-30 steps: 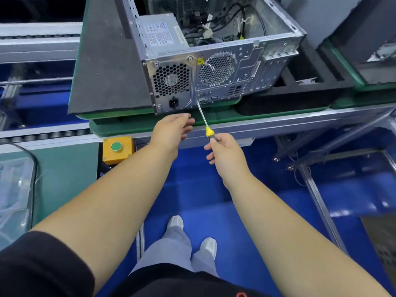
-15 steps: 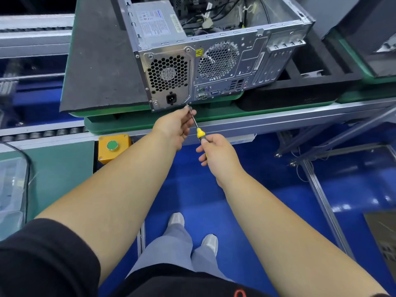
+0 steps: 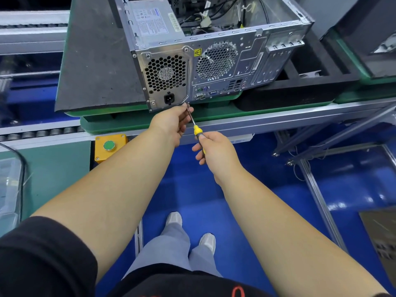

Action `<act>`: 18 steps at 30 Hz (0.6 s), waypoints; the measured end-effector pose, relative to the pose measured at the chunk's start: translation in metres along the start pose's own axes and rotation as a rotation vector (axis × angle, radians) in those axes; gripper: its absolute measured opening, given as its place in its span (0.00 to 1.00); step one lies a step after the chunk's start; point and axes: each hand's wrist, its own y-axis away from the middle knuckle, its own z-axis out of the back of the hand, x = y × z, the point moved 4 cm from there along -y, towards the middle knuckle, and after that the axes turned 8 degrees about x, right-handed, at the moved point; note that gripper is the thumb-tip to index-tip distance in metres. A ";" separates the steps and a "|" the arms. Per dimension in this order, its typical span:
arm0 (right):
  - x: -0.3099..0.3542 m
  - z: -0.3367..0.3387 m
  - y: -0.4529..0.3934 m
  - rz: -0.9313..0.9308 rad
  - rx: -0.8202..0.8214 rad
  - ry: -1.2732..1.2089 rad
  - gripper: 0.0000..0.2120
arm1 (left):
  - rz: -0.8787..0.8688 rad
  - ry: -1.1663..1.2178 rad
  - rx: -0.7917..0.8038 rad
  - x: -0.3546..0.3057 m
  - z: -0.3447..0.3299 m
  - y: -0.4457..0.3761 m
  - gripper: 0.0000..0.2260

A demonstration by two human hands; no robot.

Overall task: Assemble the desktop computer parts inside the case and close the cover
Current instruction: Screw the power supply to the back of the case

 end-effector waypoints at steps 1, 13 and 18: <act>0.000 -0.001 0.000 -0.004 0.002 -0.023 0.09 | 0.002 0.003 0.000 0.000 0.000 -0.001 0.06; 0.002 0.000 0.003 -0.188 -0.085 -0.276 0.11 | 0.013 0.045 0.037 0.002 -0.002 -0.003 0.05; 0.003 -0.008 0.003 -0.254 -0.013 -0.331 0.24 | 0.006 0.056 0.068 0.004 -0.002 -0.001 0.05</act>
